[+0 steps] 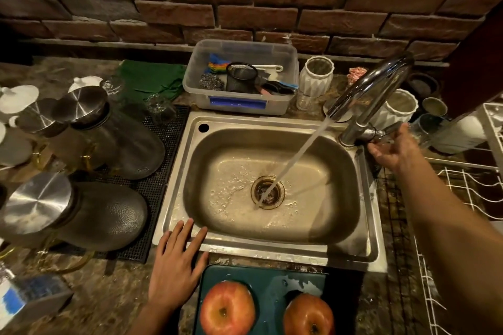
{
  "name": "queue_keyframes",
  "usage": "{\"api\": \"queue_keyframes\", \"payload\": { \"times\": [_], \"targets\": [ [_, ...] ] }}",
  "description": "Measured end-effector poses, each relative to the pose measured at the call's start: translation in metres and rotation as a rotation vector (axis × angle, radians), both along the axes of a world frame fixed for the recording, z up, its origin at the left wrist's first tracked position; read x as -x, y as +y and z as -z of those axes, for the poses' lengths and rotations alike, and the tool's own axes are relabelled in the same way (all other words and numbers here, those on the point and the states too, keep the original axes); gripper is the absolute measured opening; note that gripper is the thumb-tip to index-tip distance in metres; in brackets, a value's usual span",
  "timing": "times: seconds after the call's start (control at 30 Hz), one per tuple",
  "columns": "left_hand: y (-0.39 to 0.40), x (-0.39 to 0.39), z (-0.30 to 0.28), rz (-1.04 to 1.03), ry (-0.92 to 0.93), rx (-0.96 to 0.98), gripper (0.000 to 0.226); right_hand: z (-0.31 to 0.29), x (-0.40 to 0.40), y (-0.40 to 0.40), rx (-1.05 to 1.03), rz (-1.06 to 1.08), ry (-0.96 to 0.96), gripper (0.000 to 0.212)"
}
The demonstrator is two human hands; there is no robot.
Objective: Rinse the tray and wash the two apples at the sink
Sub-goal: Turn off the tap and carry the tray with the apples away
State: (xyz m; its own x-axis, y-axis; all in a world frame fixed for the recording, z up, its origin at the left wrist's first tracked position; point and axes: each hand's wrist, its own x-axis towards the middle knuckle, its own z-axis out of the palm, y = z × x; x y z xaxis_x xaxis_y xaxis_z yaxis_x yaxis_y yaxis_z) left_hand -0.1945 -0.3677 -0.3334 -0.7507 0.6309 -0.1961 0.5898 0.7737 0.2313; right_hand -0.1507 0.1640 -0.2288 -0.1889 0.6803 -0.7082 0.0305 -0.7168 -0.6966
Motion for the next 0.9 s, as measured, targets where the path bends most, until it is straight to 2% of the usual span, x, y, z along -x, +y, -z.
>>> {"api": "queue_keyframes", "payload": {
  "times": [0.2, 0.33, 0.47, 0.57, 0.77, 0.9],
  "targets": [
    [0.000, 0.001, -0.002, -0.009, -0.018, 0.004, 0.065, -0.005, 0.004, -0.006, 0.031, 0.007, 0.052, 0.055],
    [0.001, 0.000, -0.003, -0.005, -0.018, 0.000, 0.066, -0.011, 0.005, -0.013, -0.001, -0.010, 0.064, 0.033],
    [0.000, 0.001, -0.004, -0.011, -0.027, 0.002, 0.065, -0.010, 0.010, -0.015, -0.043, 0.012, 0.019, 0.028],
    [0.000, 0.001, -0.003, -0.010, -0.031, 0.011, 0.065, -0.009, 0.012, -0.015, -0.069, 0.044, 0.037, 0.029],
    [0.000, 0.001, -0.005, -0.013, -0.043, 0.039, 0.064, -0.001, 0.008, -0.008, -0.068, -0.029, 0.011, 0.030],
    [0.001, 0.001, -0.008, -0.020, -0.061, 0.048, 0.063, 0.002, 0.007, -0.011, -0.019, -0.082, 0.035, 0.060]
  ]
}}
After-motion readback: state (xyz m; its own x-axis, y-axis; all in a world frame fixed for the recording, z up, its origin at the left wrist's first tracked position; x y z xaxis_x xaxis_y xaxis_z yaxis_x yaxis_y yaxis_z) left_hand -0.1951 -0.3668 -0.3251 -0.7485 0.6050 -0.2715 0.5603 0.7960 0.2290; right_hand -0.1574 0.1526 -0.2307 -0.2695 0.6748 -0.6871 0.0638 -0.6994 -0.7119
